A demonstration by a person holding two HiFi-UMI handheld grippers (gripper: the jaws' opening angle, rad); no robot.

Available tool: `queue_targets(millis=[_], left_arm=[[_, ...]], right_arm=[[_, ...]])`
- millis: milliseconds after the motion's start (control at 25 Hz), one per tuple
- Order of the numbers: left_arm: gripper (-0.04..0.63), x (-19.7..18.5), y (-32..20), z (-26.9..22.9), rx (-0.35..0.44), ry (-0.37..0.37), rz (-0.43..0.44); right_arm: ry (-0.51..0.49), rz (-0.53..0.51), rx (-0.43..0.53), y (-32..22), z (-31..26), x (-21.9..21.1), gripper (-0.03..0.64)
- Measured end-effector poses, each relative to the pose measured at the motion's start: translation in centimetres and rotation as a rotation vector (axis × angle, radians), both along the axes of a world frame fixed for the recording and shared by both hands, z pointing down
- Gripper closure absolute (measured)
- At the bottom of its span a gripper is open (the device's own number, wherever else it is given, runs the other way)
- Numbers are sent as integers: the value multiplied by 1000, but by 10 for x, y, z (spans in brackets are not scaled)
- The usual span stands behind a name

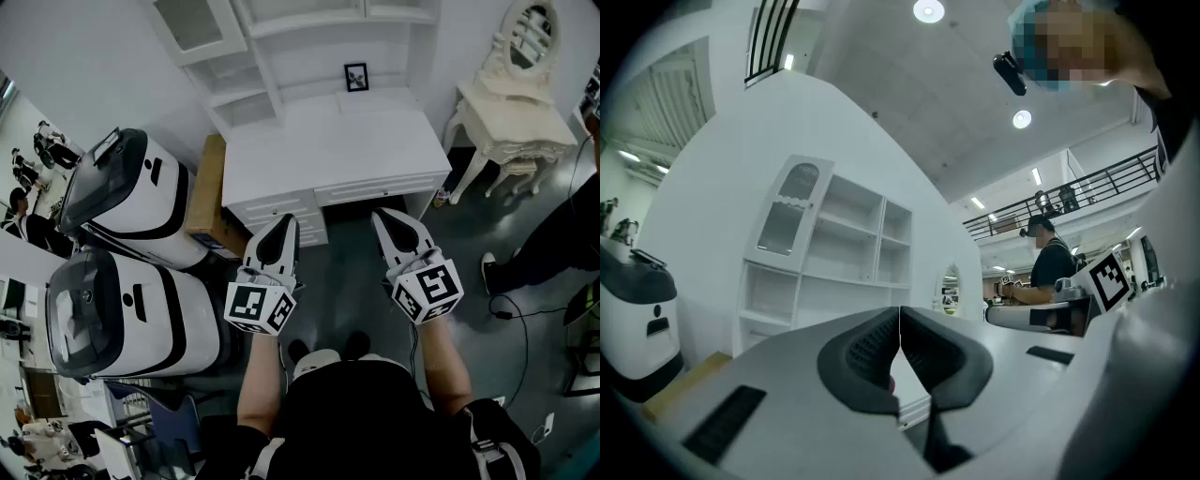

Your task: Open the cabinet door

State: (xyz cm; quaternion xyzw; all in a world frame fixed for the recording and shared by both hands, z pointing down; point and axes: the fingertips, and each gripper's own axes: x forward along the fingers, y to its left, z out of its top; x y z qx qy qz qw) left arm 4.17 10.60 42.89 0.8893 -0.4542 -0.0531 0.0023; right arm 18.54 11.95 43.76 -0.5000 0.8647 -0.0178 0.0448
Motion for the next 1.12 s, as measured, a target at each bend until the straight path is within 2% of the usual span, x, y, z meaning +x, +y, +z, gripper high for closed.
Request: queue_targets(millis=[280, 480, 600, 880, 1120], left_arm=[[572, 7, -1, -6, 14, -4, -3], [572, 10, -3, -10, 10, -15, -18], [572, 2, -9, -11, 6, -14, -30], [572, -28, -50, -26, 27, 2, -52], [572, -64, -116, -50, 63, 35, -45]], right_arm=[[21, 3, 8, 2, -2, 7, 603], [-83, 18, -14, -10, -4, 17, 600], [-93, 14, -17, -18, -5, 13, 600], [-86, 16, -23, -60, -12, -5, 600], [-55, 19, 8, -113, -35, -39, 600]])
